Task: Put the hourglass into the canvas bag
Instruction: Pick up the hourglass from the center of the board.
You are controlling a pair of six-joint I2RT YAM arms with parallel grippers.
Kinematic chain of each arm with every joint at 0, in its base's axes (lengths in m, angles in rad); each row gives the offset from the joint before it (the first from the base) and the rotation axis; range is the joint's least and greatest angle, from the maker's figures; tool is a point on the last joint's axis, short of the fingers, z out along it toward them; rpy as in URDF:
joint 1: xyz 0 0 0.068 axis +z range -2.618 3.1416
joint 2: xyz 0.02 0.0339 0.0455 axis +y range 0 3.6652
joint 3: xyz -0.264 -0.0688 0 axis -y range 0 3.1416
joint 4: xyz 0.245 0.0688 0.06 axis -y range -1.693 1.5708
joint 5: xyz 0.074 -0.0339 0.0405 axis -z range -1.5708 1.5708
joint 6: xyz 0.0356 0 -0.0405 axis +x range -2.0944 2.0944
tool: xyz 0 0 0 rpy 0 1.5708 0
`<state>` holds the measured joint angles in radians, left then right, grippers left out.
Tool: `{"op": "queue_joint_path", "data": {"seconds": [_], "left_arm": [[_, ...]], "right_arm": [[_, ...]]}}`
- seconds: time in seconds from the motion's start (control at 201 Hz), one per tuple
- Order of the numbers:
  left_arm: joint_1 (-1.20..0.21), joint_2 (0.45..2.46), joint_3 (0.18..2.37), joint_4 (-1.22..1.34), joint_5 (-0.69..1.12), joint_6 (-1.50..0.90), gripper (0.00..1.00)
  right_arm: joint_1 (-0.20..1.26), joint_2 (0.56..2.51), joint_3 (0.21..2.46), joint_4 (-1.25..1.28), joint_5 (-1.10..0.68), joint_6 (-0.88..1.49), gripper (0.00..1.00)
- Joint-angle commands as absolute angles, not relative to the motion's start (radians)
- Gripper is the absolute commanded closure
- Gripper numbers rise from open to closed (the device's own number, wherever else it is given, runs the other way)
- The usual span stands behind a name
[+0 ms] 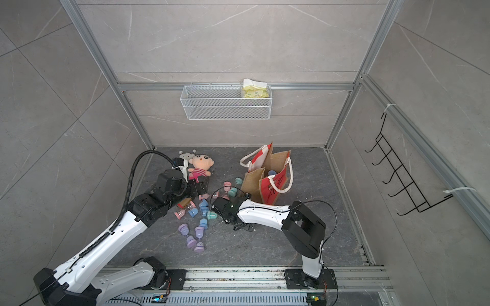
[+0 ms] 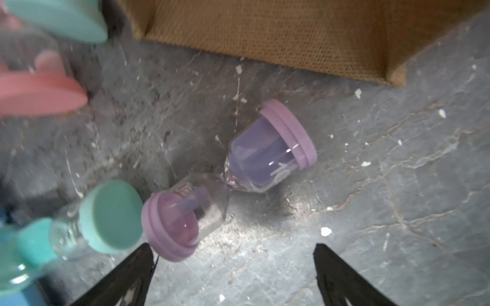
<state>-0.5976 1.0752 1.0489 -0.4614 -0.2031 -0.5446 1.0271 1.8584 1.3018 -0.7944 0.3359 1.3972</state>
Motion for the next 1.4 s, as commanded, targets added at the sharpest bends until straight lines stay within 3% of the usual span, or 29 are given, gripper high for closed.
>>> {"op": "queue_joint_path", "data": {"seconds": [0.0,0.368,0.712,1.399], "left_arm": [[-0.594,1.100,1.092,-0.414,-0.150,-0.510,0.00],[-0.594,1.120,1.094,-0.412,-0.135,-0.494,0.00],[-0.595,1.131,1.115,-0.420,-0.105,-0.480,0.00],[-0.594,1.161,1.133,-0.406,-0.085,-0.490,0.00]], "right_arm": [[1.019,1.866,1.329,-0.806,0.377,1.524,0.05],[1.008,1.955,1.413,-0.811,0.364,1.579,0.06],[0.983,2.042,1.426,-0.793,0.311,1.591,0.14],[0.984,1.964,1.326,-0.784,0.297,1.495,0.60]]}}
